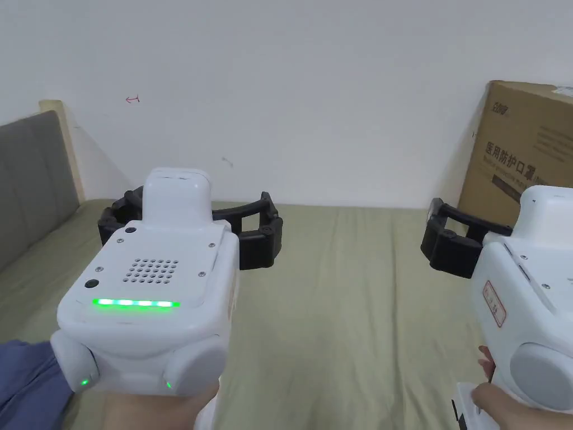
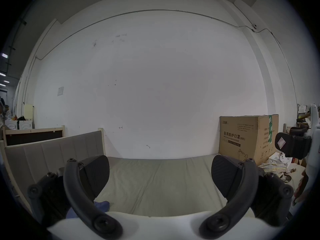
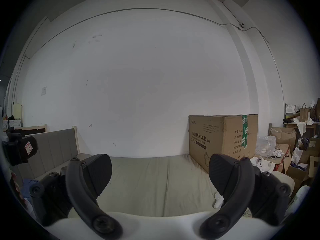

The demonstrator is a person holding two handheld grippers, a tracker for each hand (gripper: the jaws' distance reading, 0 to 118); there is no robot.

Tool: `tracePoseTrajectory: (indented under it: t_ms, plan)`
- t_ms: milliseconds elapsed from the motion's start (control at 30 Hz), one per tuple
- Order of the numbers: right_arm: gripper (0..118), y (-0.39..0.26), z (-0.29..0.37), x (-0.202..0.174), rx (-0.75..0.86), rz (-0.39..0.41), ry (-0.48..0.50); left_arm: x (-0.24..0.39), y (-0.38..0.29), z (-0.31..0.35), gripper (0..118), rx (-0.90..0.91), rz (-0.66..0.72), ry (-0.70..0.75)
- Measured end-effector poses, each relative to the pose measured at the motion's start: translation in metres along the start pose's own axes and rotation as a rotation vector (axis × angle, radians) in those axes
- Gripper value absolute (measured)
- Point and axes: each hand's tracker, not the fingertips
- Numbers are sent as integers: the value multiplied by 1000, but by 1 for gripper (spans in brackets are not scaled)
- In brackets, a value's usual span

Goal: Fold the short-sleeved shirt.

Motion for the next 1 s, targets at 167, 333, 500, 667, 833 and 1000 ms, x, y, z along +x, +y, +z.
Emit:
tracePoseTrajectory:
  t_ms: [167,333,500,667,833,1000]
  plan:
    - [114,-2,-1,-2,-3,-3,6,1,-1,1,117,8,-11,-1]
    - [114,-3,0,-2,1,-3,8,3,-1,2,117,15,-29,1]
    - [114,-4,1,-3,4,2,16,3,0,3,117,13,-16,1]
    - [114,-1,3,-4,16,9,17,2,0,3,117,12,-19,4]
    - [114,1,1,-4,12,7,7,2,1,2,117,13,-19,5]
    - [114,1,0,-3,5,10,-6,2,2,2,117,10,-21,2]
